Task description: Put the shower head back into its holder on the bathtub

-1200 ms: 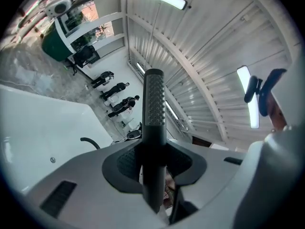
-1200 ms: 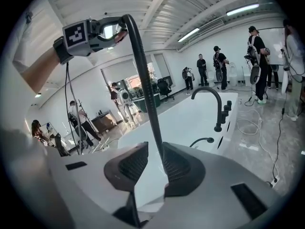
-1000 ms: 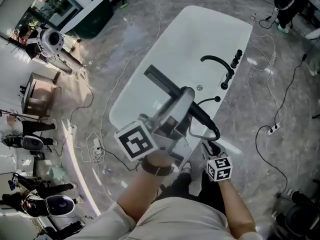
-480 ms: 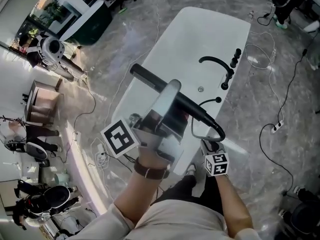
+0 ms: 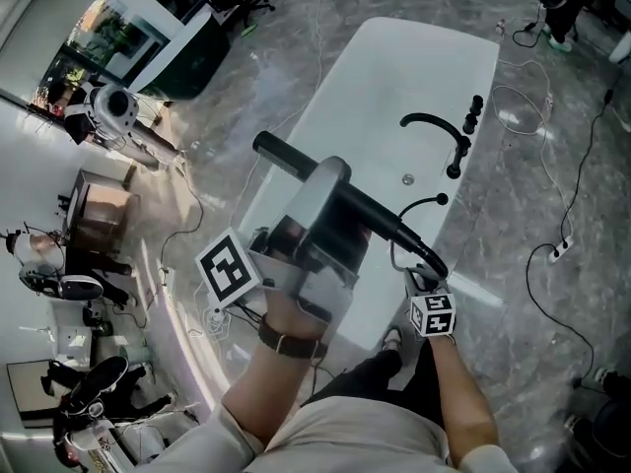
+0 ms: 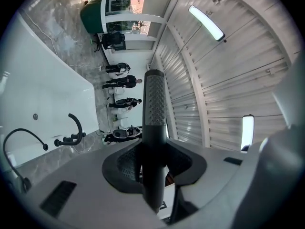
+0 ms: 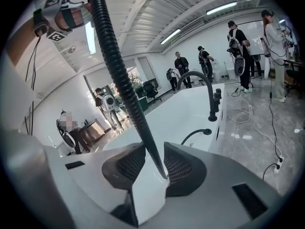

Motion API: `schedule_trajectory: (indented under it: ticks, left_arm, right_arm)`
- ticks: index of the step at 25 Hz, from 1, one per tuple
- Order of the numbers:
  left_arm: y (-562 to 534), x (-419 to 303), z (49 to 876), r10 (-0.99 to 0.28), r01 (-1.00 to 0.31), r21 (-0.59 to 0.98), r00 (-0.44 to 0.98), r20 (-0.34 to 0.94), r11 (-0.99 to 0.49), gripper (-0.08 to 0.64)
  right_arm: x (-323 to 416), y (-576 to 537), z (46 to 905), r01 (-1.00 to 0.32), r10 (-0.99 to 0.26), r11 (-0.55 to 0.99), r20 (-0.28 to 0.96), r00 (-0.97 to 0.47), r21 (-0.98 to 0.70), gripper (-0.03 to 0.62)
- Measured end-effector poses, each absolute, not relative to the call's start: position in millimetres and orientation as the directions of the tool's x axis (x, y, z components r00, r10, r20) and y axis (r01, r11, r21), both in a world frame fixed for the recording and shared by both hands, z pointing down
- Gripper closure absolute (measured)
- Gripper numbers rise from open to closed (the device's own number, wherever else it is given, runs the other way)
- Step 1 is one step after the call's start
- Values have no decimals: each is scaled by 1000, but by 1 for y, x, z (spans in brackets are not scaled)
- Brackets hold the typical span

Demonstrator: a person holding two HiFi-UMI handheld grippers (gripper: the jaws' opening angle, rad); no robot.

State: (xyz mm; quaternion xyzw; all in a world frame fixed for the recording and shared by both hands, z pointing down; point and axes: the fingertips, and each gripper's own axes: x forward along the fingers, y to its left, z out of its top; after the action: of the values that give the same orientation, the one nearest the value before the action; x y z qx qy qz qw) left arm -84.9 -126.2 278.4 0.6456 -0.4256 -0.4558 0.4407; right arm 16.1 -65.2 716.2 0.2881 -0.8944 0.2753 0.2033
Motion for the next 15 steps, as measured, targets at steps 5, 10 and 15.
schedule_trajectory:
  ticks: [5,10,15]
  left_arm:
    - [-127,-87,289,-952,-88,967,219,-215,-239,436]
    - [-136,-86,316,-958,-38,977,208,-196,-208,436]
    - [-143,-89,339,-965,-52,982,203,-166,-180,436]
  right_arm:
    - [19,-74,716,-651,-433,660,518,-738,-376,512]
    - [52,-80,704,-657,-446,573,486,-752,-490,523]
    - [108,-88,677,-641,-505,395,428,-750,-658,525]
